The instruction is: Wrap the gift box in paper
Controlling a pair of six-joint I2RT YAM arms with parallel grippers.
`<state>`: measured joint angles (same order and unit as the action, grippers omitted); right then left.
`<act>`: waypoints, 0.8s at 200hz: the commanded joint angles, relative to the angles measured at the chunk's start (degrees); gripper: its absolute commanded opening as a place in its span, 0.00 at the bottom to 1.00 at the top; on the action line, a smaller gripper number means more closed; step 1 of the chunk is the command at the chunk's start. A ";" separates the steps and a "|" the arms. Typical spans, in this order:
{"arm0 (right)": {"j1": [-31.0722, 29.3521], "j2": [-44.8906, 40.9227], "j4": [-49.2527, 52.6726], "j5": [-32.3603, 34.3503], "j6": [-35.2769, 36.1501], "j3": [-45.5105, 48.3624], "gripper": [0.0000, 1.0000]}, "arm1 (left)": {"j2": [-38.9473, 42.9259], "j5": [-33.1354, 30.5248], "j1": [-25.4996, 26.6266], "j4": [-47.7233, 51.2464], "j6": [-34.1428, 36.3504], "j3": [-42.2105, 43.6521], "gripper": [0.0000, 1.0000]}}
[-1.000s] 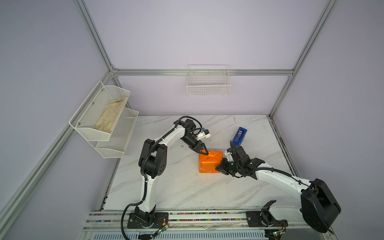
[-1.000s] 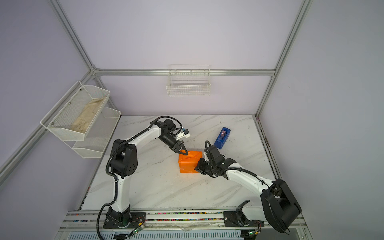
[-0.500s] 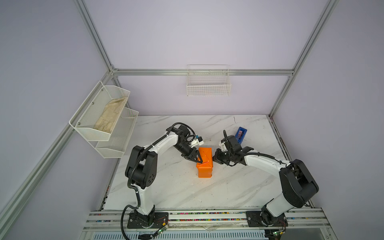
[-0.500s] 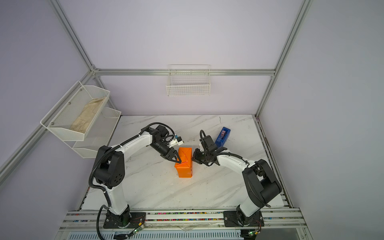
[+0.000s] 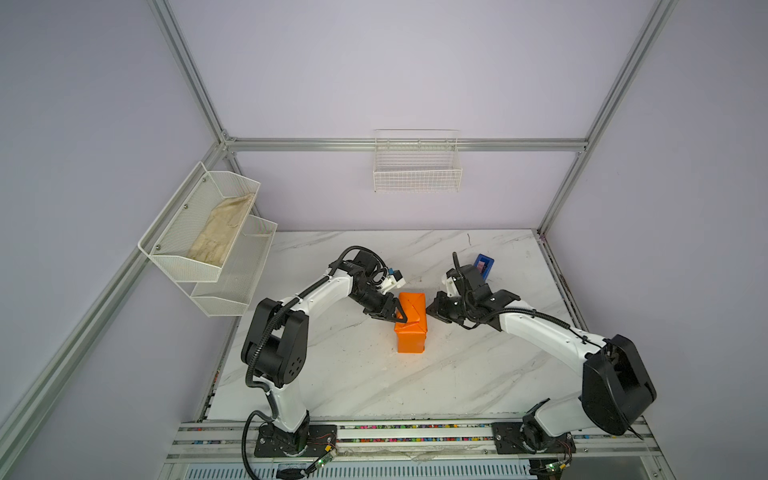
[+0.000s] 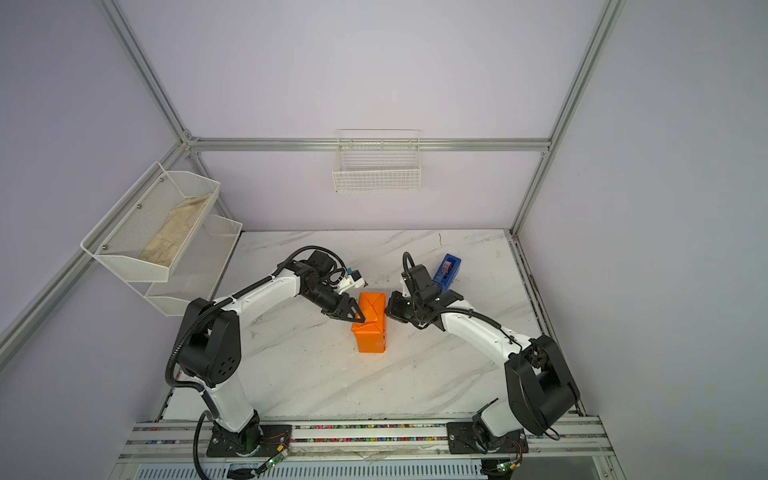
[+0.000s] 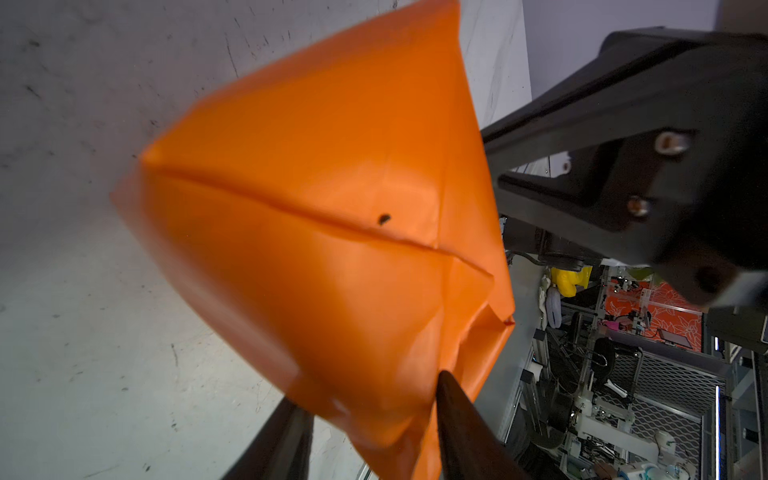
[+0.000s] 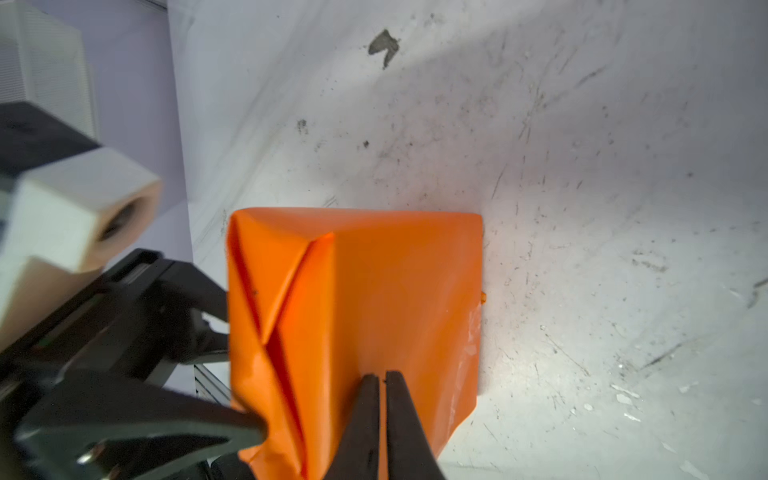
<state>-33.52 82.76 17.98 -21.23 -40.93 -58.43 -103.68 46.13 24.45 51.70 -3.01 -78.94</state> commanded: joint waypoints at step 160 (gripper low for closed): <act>-0.41 -0.10 -8.45 -17.24 -6.17 4.29 0.40 | 1.60 3.17 0.07 -3.82 -4.68 0.42 0.49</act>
<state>-33.69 81.97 11.35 -36.62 -45.98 -55.31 -103.68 46.68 24.45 50.22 -4.93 -78.87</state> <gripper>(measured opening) 0.397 0.486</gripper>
